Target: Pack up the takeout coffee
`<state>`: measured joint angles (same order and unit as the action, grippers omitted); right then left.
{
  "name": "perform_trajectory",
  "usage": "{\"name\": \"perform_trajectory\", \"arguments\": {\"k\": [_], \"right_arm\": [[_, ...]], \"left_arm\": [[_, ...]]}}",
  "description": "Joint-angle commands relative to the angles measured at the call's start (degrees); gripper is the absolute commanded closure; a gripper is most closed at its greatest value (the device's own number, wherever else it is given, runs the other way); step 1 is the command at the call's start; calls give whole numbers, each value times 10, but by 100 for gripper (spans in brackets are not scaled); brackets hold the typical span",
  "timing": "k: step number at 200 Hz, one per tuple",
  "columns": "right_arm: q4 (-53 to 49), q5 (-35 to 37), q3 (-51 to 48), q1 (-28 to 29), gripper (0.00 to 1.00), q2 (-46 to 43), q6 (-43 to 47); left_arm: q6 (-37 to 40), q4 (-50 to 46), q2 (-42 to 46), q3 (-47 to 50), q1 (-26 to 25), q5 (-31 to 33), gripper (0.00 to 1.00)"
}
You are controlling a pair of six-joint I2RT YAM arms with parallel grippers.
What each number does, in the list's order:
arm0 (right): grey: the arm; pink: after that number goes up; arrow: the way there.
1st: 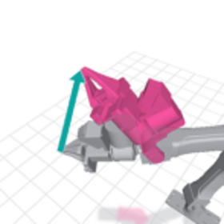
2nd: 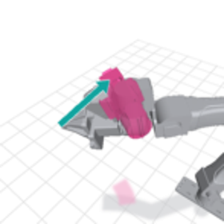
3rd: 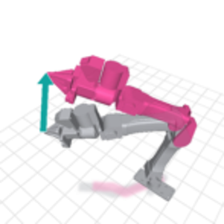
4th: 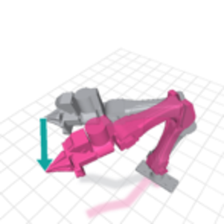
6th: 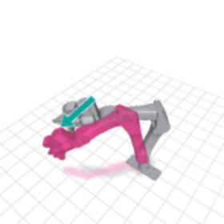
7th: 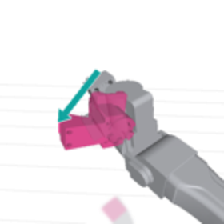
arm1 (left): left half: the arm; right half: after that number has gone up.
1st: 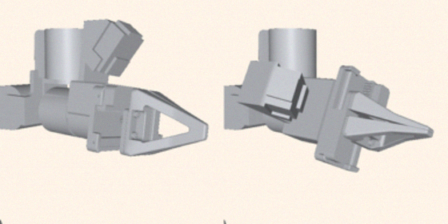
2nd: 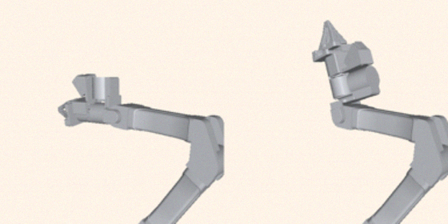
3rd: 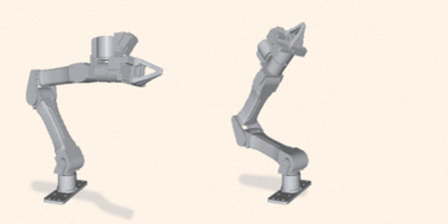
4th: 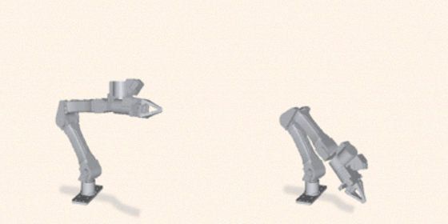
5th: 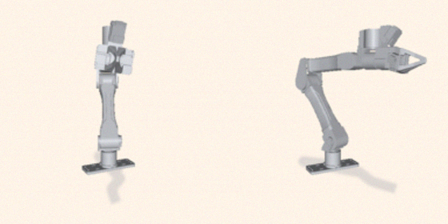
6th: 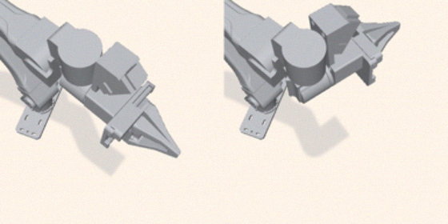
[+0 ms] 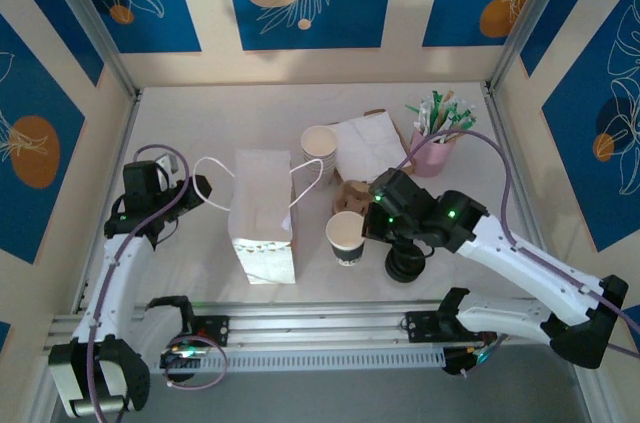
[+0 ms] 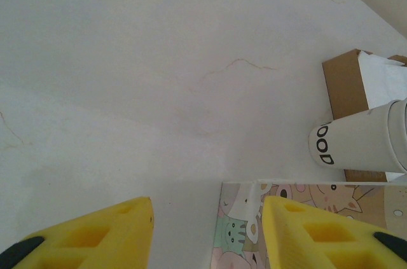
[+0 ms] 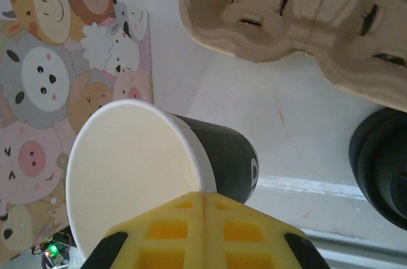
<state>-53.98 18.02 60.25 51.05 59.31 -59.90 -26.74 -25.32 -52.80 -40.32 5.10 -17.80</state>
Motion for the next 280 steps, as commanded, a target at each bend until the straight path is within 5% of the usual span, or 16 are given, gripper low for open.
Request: {"name": "perform_trajectory", "arguments": {"k": [1,212,280], "right_arm": [[68,19,-26,4,100,2,-16],[163,55,-125,8,100,50,-9],[145,67,-126,11,90,46,-8]], "left_arm": [[-4,3,1,0,1,-6,51],[-4,2,2,0,-3,-8,51],[-4,2,2,0,-4,-8,51]]}}
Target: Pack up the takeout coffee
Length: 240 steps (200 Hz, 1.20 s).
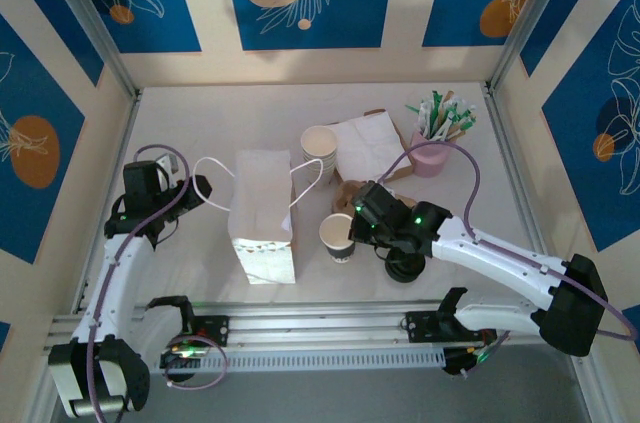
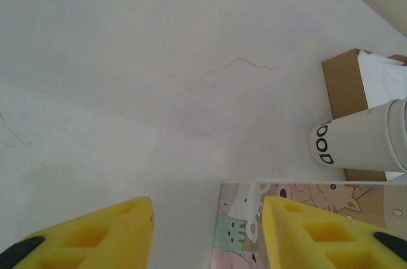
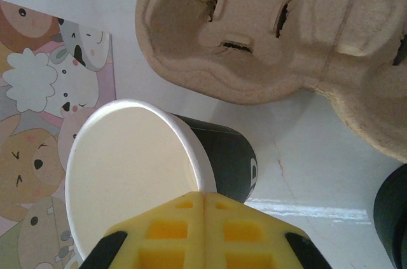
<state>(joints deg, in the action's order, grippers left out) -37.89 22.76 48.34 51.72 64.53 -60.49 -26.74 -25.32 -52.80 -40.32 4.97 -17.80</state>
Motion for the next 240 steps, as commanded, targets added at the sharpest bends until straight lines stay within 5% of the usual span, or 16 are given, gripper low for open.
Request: {"name": "perform_trajectory", "arguments": {"k": [1,75,152,240], "right_arm": [[-16,19,-7,4,90,-7,-2],[-44,24,6,-2,82,-14,3],[-112,29,56,-19,57,-30,11],[-287,-12,126,-158,31,-54,42]], "left_arm": [[-4,2,2,0,-2,-8,51],[-5,1,2,0,-3,-8,51],[-6,1,5,0,-4,-11,51],[-8,2,8,-2,-4,-13,49]]}}
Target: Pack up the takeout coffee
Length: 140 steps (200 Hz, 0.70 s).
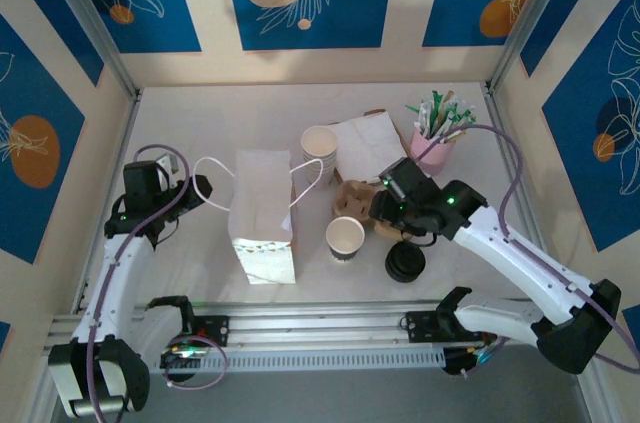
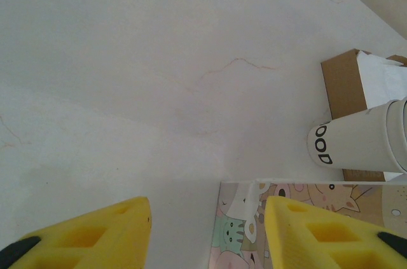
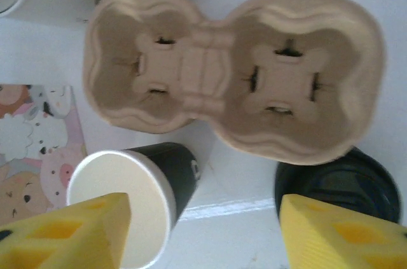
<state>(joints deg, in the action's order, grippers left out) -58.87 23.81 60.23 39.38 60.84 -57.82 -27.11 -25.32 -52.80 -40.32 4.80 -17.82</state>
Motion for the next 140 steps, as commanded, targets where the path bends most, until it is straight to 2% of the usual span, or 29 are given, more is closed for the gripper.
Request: {"name": "perform_trajectory", "arguments": {"k": [1,29,64,140], "right_arm": [[-77,-24,6,-36,30,-17,15],[-71,-51,-30,-67,21,-37,16],[-40,-90,-92,-83,18,-56,5],[-9,-104,-179,-90,10,-55,-4]], "left_arm": [[-4,3,8,-2,-2,-14,49],[-4,3,7,-1,-2,-14,49],[-4,2,6,-1,-2,-15,49],[-5,4,3,-1,-3,-17,48]]}}
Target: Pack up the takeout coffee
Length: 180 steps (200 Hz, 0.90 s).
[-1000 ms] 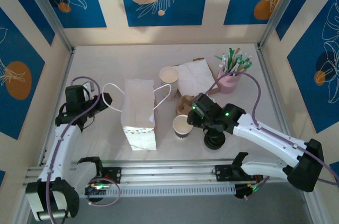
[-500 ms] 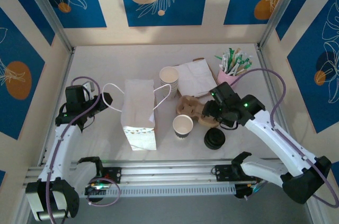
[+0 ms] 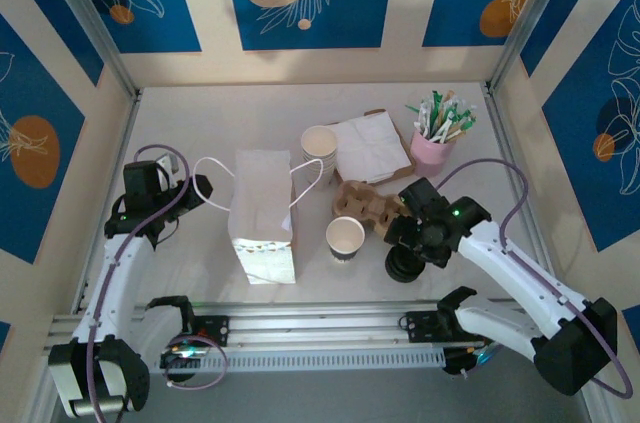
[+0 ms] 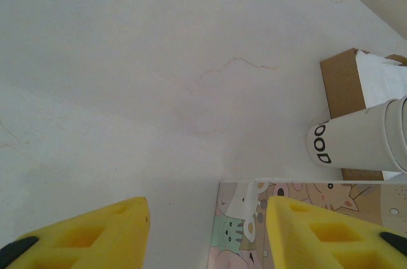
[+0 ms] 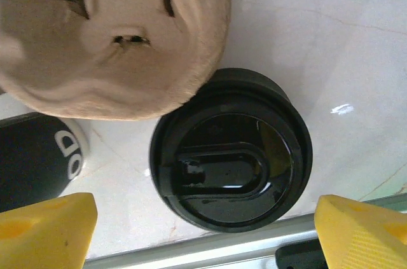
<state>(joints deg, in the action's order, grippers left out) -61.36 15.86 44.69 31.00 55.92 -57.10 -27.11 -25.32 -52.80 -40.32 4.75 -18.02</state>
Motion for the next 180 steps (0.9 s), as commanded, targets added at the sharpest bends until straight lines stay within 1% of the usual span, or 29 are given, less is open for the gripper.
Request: {"name": "perform_trajectory", "arguments": {"k": [1,17,46,113,180], "right_arm": [[17,-25,-25,-6,10,-6,-11],[31,-28,-38,-7,8,-6,-11],[43,-31,-56,-8,8,-11,-7],[59,-25,-78,-10,14,-25,-10],[67,-17,-86,-16,14,-26,2]], "left_arm": [[-5,4,3,-1,-2,-15,48],[-5,4,3,-1,-2,-14,48],[-6,4,2,0,-2,-16,48],[-6,4,1,0,-2,-17,48],[-5,5,-1,0,-3,-18,48]]}}
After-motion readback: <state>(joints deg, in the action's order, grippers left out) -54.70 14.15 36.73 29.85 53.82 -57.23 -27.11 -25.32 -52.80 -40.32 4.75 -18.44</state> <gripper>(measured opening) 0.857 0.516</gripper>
